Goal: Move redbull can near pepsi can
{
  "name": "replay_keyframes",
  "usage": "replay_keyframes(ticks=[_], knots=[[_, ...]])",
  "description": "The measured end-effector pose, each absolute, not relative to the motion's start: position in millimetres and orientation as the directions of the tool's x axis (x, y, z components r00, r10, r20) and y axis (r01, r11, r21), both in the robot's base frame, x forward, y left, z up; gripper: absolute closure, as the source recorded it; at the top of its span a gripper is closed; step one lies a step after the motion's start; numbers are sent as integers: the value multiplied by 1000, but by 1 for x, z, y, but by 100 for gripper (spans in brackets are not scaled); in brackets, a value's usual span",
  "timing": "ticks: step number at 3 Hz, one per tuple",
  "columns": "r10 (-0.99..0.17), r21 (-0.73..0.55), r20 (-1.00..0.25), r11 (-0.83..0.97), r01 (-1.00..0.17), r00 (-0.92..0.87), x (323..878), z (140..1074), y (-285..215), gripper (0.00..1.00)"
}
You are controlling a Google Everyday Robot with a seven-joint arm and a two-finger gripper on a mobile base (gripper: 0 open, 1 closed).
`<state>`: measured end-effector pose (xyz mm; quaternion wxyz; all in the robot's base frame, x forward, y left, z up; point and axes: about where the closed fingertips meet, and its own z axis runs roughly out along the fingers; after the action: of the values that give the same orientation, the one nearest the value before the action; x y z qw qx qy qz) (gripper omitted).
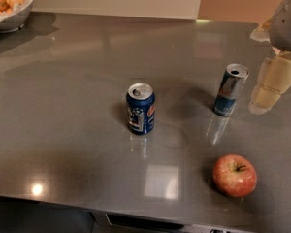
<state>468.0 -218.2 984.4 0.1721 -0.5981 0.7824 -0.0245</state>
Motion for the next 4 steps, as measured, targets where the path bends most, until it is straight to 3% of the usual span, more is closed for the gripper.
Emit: replay_keyframes(ticks=[2,4], knots=[[-913,-219,-316,334,-917,-257,525,975,-234,0],[-877,-128,-348,394,-910,-331,542,939,-253,0]])
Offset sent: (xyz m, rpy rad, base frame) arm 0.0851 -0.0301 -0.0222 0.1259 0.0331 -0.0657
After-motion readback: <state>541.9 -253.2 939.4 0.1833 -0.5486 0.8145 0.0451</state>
